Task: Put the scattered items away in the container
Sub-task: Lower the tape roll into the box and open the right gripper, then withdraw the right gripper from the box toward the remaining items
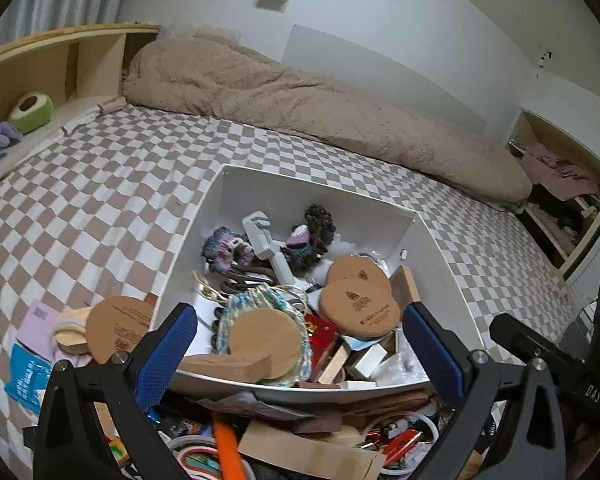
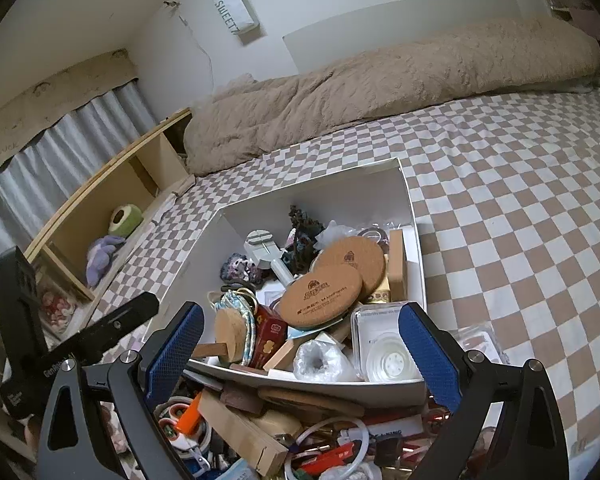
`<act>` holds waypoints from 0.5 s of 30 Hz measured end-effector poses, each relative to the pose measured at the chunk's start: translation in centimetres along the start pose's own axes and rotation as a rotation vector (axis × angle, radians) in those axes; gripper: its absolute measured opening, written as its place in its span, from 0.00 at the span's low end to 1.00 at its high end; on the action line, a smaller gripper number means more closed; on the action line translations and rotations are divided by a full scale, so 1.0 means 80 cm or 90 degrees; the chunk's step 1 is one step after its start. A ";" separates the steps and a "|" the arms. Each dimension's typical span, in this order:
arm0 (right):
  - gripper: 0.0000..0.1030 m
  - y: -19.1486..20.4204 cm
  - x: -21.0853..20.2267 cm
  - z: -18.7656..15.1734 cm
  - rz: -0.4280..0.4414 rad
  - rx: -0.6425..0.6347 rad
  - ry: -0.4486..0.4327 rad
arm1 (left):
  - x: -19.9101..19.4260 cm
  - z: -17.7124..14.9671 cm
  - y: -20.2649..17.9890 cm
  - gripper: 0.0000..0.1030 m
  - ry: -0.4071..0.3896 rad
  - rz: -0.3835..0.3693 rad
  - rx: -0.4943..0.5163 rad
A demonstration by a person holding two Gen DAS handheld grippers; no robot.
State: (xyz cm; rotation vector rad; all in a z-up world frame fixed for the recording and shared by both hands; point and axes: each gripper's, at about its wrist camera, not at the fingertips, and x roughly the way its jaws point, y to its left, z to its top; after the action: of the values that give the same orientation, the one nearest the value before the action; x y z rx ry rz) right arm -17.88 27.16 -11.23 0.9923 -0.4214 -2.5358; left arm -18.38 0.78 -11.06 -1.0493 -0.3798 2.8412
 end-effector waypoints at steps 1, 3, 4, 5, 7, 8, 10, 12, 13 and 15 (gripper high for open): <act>0.96 0.001 0.000 -0.001 -0.006 -0.006 -0.001 | -0.001 0.000 0.001 1.00 -0.002 0.005 0.003; 1.00 0.004 -0.002 -0.002 -0.022 -0.023 -0.005 | -0.002 0.001 0.002 1.00 -0.004 0.015 0.006; 1.00 0.006 -0.003 -0.003 -0.027 -0.030 -0.007 | -0.003 0.001 0.003 1.00 -0.006 0.019 0.007; 1.00 0.007 -0.004 -0.004 -0.030 -0.036 -0.008 | -0.005 0.001 0.004 1.00 -0.007 0.024 0.008; 1.00 0.008 -0.005 -0.005 -0.034 -0.042 -0.013 | -0.006 0.000 0.006 1.00 -0.005 0.031 0.012; 1.00 0.009 -0.006 -0.005 -0.039 -0.046 -0.016 | -0.006 0.000 0.006 1.00 -0.005 0.036 0.015; 1.00 0.010 -0.007 -0.006 -0.047 -0.054 -0.019 | -0.008 -0.001 0.007 1.00 -0.007 0.046 0.021; 1.00 0.012 -0.009 -0.008 -0.056 -0.066 -0.025 | -0.010 -0.001 0.007 1.00 -0.009 0.053 0.026; 1.00 0.013 -0.010 -0.009 -0.062 -0.071 -0.027 | -0.011 -0.002 0.007 1.00 -0.010 0.055 0.028; 1.00 0.014 -0.013 -0.011 -0.075 -0.081 -0.034 | -0.013 -0.002 0.007 1.00 -0.011 0.058 0.033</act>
State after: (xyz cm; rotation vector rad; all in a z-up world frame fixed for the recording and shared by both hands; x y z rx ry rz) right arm -16.31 26.51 -10.80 0.9296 -0.2186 -2.6606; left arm -17.47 0.10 -10.70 -1.0600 -0.2633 2.9248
